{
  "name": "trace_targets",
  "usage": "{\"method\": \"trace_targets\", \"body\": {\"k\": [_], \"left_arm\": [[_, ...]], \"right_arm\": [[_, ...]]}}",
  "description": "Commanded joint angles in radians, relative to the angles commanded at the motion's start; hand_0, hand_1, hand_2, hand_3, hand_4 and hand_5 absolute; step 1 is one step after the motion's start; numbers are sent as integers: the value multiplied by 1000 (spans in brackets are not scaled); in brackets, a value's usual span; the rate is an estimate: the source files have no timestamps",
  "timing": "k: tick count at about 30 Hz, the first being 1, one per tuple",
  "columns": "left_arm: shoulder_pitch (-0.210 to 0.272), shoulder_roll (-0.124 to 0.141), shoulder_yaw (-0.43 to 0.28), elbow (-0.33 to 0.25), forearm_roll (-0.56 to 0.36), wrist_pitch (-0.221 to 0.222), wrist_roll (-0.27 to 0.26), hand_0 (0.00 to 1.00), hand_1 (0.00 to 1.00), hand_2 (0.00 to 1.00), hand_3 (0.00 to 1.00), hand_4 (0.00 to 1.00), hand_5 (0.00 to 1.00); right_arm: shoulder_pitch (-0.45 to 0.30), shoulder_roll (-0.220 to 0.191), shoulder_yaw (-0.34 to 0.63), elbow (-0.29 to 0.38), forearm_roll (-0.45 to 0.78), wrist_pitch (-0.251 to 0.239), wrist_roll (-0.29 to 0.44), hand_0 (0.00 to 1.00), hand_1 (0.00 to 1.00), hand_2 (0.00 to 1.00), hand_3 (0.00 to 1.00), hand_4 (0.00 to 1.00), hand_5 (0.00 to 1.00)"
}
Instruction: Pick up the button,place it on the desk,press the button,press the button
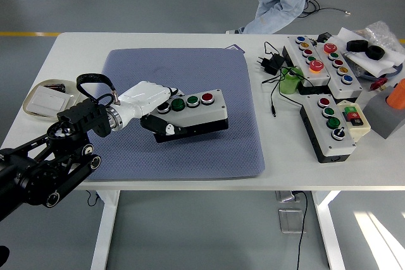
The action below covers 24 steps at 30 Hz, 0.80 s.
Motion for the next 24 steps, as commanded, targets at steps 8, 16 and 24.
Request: {"method": "trace_targets", "body": {"k": [8, 16, 24], "left_arm": [[-5, -7, 33, 22, 66, 45, -19, 210, 294, 266, 399, 617, 2], [-16, -16, 66, 63, 106, 89, -44, 242, 373, 322, 422, 655, 2], [-22, -20, 71, 90, 113, 127, -64, 248, 391, 340, 420, 661, 2]], "right_arm": [[-3, 2, -5, 0, -2, 1, -3, 787, 797, 817, 751, 412, 479], [-5, 3, -10, 0, 0, 2, -4, 787, 797, 817, 751, 412, 479], [-7, 1, -14, 0, 0, 2, -4, 787, 797, 817, 751, 412, 479]]}}
